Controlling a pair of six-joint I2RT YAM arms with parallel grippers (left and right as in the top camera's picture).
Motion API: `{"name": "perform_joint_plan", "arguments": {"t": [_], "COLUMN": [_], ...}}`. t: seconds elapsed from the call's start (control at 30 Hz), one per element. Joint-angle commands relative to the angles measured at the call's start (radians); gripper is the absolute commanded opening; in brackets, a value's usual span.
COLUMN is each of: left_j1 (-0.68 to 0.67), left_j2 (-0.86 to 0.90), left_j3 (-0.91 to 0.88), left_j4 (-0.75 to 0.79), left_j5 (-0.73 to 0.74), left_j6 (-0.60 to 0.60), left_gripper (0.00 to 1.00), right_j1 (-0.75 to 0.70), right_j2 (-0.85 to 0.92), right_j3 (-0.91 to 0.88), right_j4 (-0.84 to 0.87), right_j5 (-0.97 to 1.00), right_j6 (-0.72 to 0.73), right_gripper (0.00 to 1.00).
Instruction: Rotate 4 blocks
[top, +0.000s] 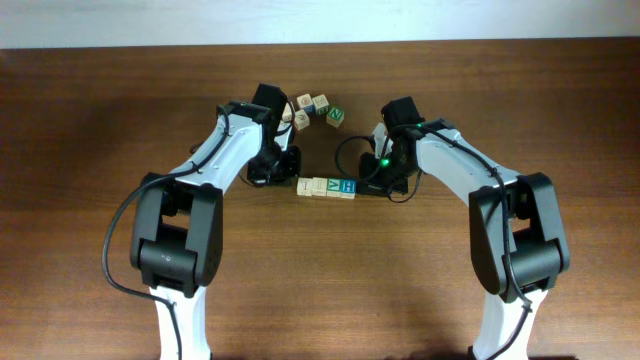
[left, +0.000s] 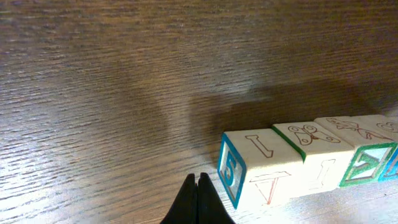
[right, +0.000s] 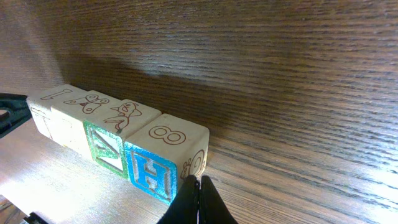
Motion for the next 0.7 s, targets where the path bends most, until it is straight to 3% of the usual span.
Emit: {"name": "perform_joint_plan", "arguments": {"t": [0.0, 0.4, 0.67], "left_j1": [-0.001, -0.001, 0.053], "left_j2": [0.014, 0.02, 0.034], "left_j3": [-0.001, -0.001, 0.001], "left_j4": [-0.006, 0.021, 0.013], "left_j5": [-0.006, -0.006, 0.159], "left_j6": [-0.013, -0.025, 0.145], "left_gripper": [0.0, 0.0, 0.0], "right_j1": [0.006, 0.008, 0.008], "right_j2": [0.009, 0.008, 0.008], "right_j3": [-0.007, -0.005, -0.005], "right_j4": [0.0, 0.0, 0.0], "right_j5": [0.01, 0.013, 0.008], "right_j6": [0.009, 0.027, 0.011], "right_gripper": [0.04, 0.04, 0.04]}}
